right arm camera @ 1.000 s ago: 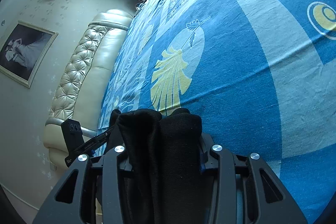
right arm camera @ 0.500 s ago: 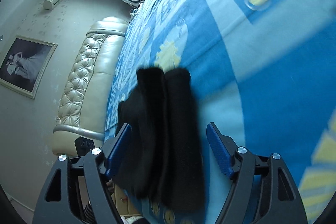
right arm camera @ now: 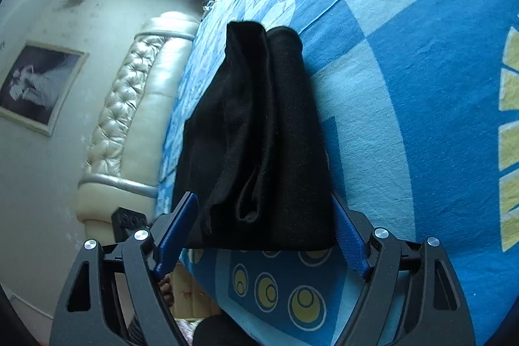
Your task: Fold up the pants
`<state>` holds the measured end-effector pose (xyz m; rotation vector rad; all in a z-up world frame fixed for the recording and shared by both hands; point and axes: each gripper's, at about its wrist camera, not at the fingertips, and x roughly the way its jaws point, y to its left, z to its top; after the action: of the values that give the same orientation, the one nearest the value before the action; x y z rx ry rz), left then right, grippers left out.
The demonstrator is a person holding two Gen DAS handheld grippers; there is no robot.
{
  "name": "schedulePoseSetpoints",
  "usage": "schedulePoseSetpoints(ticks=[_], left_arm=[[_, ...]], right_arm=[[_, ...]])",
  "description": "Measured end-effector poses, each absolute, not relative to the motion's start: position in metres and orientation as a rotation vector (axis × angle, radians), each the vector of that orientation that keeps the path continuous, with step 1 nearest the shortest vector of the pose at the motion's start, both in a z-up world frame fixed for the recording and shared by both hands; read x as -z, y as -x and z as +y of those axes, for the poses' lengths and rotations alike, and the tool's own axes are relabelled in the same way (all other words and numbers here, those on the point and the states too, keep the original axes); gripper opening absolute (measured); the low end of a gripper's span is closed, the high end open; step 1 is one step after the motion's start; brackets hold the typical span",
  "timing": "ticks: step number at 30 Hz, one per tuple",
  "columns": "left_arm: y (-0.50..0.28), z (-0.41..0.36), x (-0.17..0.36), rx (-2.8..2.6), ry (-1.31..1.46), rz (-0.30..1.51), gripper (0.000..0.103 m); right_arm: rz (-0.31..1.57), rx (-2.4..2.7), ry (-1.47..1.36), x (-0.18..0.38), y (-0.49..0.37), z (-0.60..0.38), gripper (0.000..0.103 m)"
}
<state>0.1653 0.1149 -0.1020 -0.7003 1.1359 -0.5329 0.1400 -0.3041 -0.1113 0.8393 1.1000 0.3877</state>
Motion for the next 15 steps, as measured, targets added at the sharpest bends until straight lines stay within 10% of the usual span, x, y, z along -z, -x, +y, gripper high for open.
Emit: schedulePoseSetpoints(ticks=[1,5,15], left_arm=[[-0.166,0.111,0.103,0.534,0.683,1.146,0.055],[-0.164,0.104,0.1,0.507,0.623,1.15,0.043],[-0.148,0.11,0.074,0.499,0.571,1.132,0.033]], right_arm=[[1.117,-0.372,-0.796,0.111,-0.141,-0.299,0.064],[1.12,-0.385,-0.818,0.113,-0.139,-0.302,0.042],[1.11,-0.432,-0.834,0.095,-0.123,-0.301,0.037]])
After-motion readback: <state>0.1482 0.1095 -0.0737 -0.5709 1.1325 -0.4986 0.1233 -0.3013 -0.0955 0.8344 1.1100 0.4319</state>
